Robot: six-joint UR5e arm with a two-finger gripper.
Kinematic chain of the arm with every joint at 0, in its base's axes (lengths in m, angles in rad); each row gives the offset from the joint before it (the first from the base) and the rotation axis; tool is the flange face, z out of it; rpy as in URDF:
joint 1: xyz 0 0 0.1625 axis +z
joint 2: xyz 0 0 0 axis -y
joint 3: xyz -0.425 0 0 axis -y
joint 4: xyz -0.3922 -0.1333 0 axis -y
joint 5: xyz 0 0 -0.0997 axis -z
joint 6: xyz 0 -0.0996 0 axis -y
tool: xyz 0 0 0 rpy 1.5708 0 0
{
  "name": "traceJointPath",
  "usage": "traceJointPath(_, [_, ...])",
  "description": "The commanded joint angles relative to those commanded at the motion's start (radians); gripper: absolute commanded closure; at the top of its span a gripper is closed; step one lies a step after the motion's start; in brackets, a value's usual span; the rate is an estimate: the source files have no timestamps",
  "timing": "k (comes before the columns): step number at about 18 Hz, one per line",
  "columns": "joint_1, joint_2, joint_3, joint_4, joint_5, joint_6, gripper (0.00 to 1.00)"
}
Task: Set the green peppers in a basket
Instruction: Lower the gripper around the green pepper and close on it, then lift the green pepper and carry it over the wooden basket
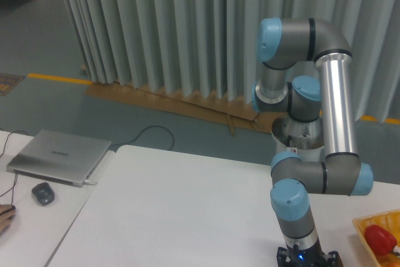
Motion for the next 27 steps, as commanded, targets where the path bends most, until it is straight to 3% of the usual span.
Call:
traceJointPath(8, [-0.005, 0.0, -0.008, 0.008, 0.025, 0.003, 0.0])
traceJointPath(9, [-0.005, 0.001, -0.008, 0.008, 0.025, 0.003, 0.04])
traceJointPath(10, [-0.005, 0.0, -0.008, 0.008, 0.025, 0.002, 0.2])
traceJointPath(12, [-0.005, -0.002, -0.014, 0.008, 0.025, 0.002, 0.22])
traceJointPath(14, [-0.003, -0.002, -0.014, 0.009, 0.025, -0.002, 0.4])
traceJointPath(21, [0.005, 0.012, -0.011, 0.008, 0.023, 0.003, 0.41])
traceJointPath(27, [0.055, 0.096, -0.026, 0.0, 0.015, 0.034, 0.4])
